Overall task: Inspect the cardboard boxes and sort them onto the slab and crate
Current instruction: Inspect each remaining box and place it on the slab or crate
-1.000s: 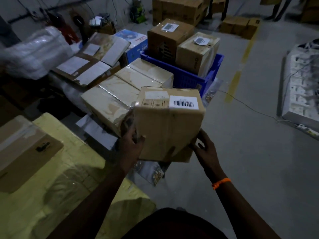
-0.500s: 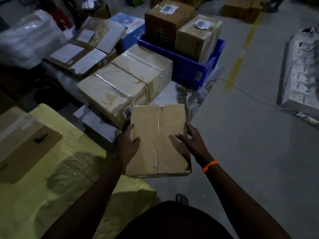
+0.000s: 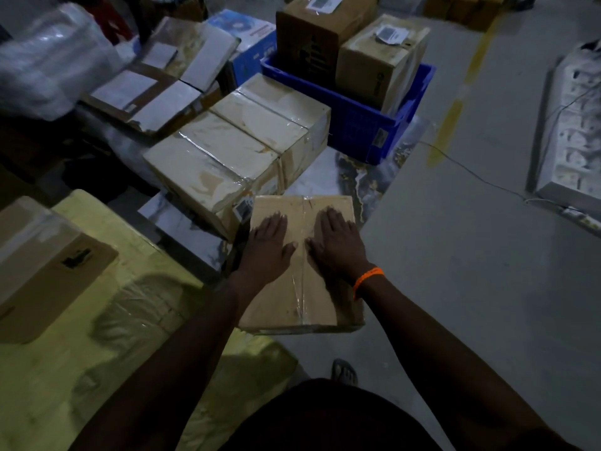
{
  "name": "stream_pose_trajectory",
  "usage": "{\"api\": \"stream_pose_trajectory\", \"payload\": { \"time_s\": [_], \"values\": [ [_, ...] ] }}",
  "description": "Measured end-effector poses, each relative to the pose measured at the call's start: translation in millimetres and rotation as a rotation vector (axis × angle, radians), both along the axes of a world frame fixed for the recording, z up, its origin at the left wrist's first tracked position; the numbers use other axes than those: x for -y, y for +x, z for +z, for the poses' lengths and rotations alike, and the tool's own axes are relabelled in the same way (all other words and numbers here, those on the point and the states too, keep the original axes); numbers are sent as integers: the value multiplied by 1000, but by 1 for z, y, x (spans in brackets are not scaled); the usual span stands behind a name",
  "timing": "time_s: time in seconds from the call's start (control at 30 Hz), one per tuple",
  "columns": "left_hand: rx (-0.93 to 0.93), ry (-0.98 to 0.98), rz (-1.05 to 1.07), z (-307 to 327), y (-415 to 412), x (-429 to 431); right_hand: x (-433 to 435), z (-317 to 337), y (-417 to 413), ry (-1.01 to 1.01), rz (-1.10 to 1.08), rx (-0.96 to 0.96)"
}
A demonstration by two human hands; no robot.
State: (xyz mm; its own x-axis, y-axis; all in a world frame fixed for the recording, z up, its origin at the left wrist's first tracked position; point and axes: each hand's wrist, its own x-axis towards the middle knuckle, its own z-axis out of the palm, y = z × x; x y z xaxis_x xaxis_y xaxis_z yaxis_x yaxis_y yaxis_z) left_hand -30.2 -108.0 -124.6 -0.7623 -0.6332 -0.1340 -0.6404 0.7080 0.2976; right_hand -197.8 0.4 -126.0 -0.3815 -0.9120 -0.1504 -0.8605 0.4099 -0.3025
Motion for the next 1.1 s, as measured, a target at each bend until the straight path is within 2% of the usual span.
{"api": "stream_pose_trajectory", "payload": {
  "time_s": [0.07,0.17,0.47,0.63,0.83,1.1],
  "values": [
    [80,-14,-5,-5,0,-1,-2,-8,2,36,1,-46],
    [92,-18,-21,-5,1,-1,-7,-17,2,20,6,-71],
    [152,-12,-88,8,4,0,-6,-4,-2,103,48,-32],
    [94,-22,-205,0,53,-52,-65,-7,31,14,134,32],
    [-22,-165,-259,-19,101,-82,-126,-23,61,-134,147,-59],
    [4,-147,-293,-17,103,-79,-138,-26,62,-62,159,42]
  ]
}}
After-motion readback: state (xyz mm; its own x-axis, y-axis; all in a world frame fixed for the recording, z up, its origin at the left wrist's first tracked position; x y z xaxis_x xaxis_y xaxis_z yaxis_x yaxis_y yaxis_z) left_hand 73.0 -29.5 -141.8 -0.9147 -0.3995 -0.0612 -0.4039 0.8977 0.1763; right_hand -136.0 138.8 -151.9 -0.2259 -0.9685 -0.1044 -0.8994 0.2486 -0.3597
